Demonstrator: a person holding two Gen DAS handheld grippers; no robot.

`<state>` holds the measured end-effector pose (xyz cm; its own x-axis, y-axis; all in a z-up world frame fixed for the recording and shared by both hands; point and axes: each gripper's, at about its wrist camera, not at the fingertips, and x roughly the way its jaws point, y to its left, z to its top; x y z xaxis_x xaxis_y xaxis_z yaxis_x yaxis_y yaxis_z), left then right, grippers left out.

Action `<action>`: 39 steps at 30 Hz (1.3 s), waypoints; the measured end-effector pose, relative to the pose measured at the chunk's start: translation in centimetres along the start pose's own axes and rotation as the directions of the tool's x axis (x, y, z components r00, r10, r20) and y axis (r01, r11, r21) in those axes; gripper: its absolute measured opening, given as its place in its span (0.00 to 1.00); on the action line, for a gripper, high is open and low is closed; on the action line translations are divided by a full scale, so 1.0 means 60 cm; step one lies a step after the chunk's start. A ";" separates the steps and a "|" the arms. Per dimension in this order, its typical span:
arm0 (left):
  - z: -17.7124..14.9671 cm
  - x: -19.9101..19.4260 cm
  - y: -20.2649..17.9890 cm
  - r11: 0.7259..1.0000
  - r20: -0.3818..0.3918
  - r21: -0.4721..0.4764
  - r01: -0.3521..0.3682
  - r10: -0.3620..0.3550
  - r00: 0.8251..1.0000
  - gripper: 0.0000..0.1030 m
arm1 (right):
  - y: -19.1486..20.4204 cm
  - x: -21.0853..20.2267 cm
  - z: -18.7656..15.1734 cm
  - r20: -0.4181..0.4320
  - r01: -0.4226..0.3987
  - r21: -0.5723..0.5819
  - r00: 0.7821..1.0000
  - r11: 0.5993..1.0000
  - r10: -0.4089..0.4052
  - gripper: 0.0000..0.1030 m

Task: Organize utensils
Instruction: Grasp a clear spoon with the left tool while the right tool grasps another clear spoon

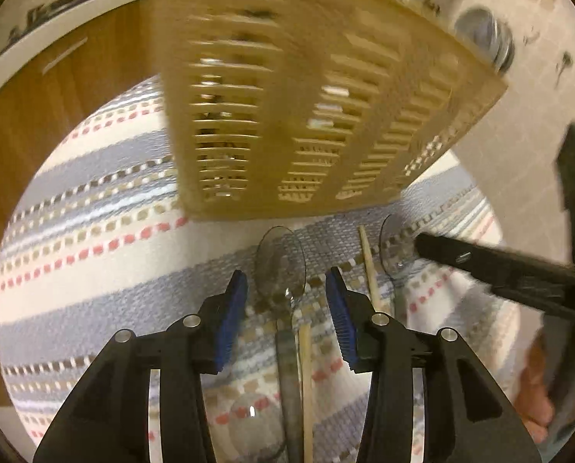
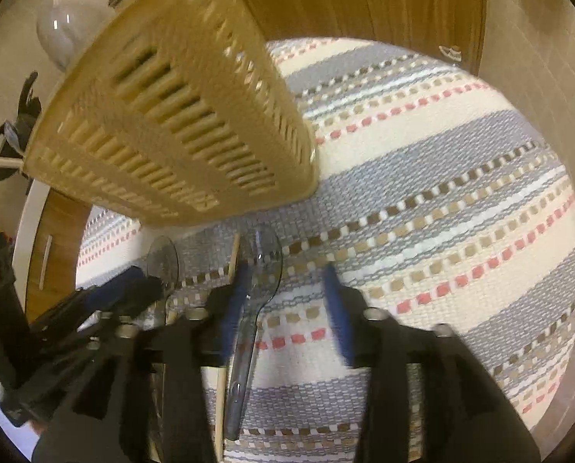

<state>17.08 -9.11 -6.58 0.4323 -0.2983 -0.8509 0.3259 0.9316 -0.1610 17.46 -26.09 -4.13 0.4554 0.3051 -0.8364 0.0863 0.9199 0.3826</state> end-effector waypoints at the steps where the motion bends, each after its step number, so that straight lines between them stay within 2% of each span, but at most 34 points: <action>1: 0.004 0.009 -0.009 1.000 -0.010 0.011 -0.023 0.023 1.000 0.40 | -0.005 -0.005 0.003 0.009 0.004 -0.003 1.000 1.000 -0.004 0.47; 4: 0.016 0.030 -0.035 0.995 -0.005 0.037 -0.089 0.090 0.996 0.38 | -0.014 -0.018 0.008 0.014 0.001 0.004 1.000 1.000 -0.001 0.47; 7: 0.023 0.043 -0.057 0.986 0.007 0.053 -0.155 0.155 0.988 0.29 | -0.021 -0.020 0.011 -0.006 -0.026 0.011 1.000 1.000 0.026 0.47; 9: 0.023 0.046 -0.069 0.986 0.013 0.055 -0.158 0.158 0.987 0.28 | -0.020 -0.015 0.014 -0.019 -0.041 0.016 0.999 0.999 0.041 0.47; 12: 0.017 0.038 -0.055 0.993 0.027 0.023 -0.119 0.118 0.993 0.28 | -0.005 -0.004 0.022 -0.024 -0.040 0.004 0.999 0.999 0.040 0.47; 14: 0.013 0.030 -0.038 0.998 0.046 -0.013 -0.062 0.063 0.997 0.28 | 0.011 0.008 0.021 -0.024 -0.020 -0.010 1.000 1.000 0.019 0.47; 19: 0.008 0.001 -0.002 0.997 0.096 -0.071 0.006 0.001 0.995 0.28 | 0.035 0.041 0.025 -0.048 0.034 -0.021 0.998 0.999 -0.035 0.47; 22: 0.007 -0.016 0.029 0.997 0.116 -0.082 0.014 -0.004 0.993 0.28 | 0.039 0.050 0.026 -0.045 0.074 0.001 0.996 0.997 -0.074 0.47; 29: 0.013 -0.018 0.030 0.996 0.131 -0.081 0.041 -0.030 0.991 0.28 | 0.048 0.048 0.021 -0.052 0.143 -0.017 0.988 0.990 -0.143 0.43; 31: -0.007 -0.031 0.043 0.996 0.130 -0.078 0.044 -0.034 0.991 0.28 | 0.056 0.050 0.015 -0.053 0.170 -0.038 0.984 0.985 -0.172 0.41; 39: -0.013 -0.032 0.056 0.995 0.128 -0.083 0.059 -0.049 0.991 0.28 | 0.098 0.070 0.002 -0.044 0.287 -0.125 0.955 0.950 -0.294 0.41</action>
<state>16.66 -5.26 -5.87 0.5200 -0.3673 -0.7712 0.2804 0.9262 -0.2521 19.99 -19.42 -5.36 0.3701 0.0313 -0.9285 0.1019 0.9920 0.0741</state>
